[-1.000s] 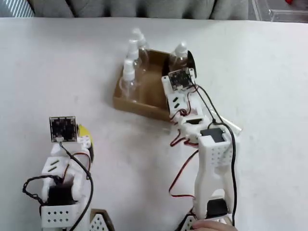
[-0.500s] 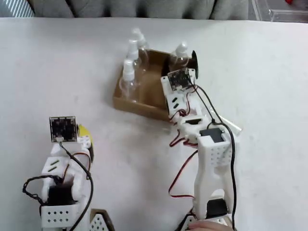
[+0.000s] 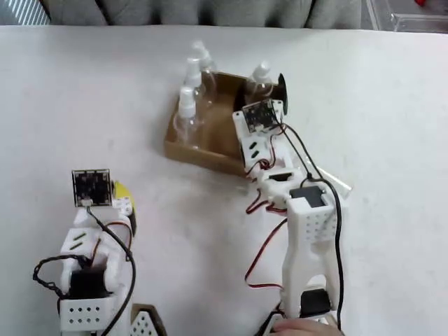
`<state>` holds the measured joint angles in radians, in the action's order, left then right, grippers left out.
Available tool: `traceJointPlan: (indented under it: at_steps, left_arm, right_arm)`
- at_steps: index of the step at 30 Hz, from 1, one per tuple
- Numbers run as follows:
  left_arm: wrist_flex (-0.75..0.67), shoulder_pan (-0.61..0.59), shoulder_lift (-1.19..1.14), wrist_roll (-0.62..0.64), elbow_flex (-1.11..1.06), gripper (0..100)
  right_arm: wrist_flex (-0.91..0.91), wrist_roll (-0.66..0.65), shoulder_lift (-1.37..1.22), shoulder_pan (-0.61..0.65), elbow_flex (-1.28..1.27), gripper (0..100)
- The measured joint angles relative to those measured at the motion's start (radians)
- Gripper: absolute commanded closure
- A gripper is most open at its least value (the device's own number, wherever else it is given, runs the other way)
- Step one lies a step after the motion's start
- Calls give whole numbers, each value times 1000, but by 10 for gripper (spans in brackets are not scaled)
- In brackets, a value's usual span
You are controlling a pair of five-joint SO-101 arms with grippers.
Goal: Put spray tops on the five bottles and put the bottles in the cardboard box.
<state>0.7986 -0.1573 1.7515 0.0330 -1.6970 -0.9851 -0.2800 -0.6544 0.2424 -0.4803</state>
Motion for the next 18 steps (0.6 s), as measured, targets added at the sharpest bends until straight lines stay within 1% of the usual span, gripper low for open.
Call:
traceJointPlan:
  at_steps: [10, 18]
  left_arm:
    - [0, 0, 0, 0, 0, 976]
    - [0, 0, 0, 0, 0, 976]
  right_arm:
    - [0, 0, 0, 0, 0, 713]
    - [-69, 2, 0, 0, 0, 713]
